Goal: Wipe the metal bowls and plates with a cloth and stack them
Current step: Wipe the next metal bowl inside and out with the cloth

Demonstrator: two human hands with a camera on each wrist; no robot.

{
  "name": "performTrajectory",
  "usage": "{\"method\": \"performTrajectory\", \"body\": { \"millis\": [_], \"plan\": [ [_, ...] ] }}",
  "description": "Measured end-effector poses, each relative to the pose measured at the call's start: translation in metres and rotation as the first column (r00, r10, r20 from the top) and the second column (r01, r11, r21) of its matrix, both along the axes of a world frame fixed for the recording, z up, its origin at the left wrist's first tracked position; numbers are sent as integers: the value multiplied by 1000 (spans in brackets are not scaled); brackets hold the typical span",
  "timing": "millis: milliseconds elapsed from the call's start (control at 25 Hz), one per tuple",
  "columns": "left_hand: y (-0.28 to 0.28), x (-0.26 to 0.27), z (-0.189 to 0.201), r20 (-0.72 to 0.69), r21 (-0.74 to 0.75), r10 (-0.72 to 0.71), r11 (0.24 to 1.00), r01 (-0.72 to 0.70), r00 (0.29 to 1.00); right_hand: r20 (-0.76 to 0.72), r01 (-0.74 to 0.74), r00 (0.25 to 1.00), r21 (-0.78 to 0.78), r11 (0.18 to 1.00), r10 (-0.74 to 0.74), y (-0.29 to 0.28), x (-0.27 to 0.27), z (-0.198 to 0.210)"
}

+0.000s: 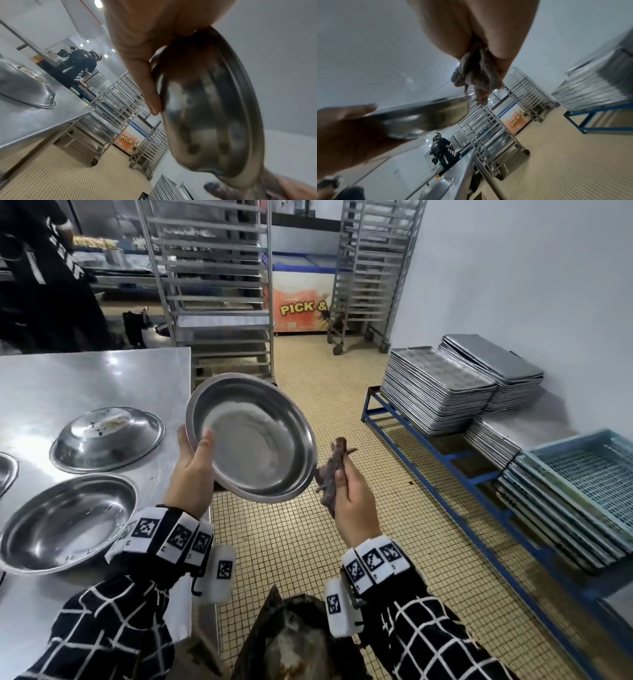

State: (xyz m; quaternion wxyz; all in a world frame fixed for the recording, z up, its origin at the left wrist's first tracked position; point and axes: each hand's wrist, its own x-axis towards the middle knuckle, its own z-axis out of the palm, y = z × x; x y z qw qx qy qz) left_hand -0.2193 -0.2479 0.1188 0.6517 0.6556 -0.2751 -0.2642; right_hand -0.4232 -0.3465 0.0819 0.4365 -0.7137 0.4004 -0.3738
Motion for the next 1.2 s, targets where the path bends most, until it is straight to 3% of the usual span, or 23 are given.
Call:
{"method": "performTrajectory", "body": {
  "millis": [120, 240, 320, 400, 480, 560, 680, 760, 880, 1040, 1120, 1200],
  "plan": [
    [-3, 0, 0, -45, -37, 34, 999, -36, 998, -145, -162, 982, -309, 937, 122, 12, 7, -11],
    [-5, 1, 1, -245, 20, 50, 999, -46, 968, -353, -307, 929, -572, 761, 109, 17, 13, -30],
    [-5, 3, -1, -401, 45, 33, 999, -16, 916, -316, -291, 943, -646, 706, 99, 15, 13, -31],
    [-6, -1, -4, -494, 97, -4, 994, 59, 869, -215, -238, 969, -656, 717, 124, 12, 13, -25],
    [-3, -10, -5, -363, 299, -27, 943, 144, 932, -120, -144, 989, -613, 777, 88, 6, 13, -12],
    [-2, -13, -12, -84, 494, -124, 857, 149, 989, -100, -87, 994, -537, 839, 39, -2, 13, 3],
    [4, -11, -15, 216, 389, -260, 907, 161, 941, -140, -112, 988, -364, 925, 64, -18, 2, 22],
    [8, -12, -10, 282, 262, -277, 943, 204, 919, -133, -109, 988, -268, 957, 75, -30, -4, 35],
    [8, -12, -3, 268, 60, -192, 981, 182, 944, -80, -54, 996, -207, 977, 38, -40, -4, 52],
    [4, -13, -5, 169, -28, -24, 999, 30, 985, -41, 115, 991, -250, 961, -129, -47, -4, 58],
    [4, -13, -8, 66, -75, 27, 997, -22, 997, -40, 97, 993, -284, 954, -113, -35, -5, 51],
    [1, -12, -10, -60, -115, 46, 992, -52, 997, -113, -18, 993, -312, 950, -18, -11, -1, 27]
  ]
}}
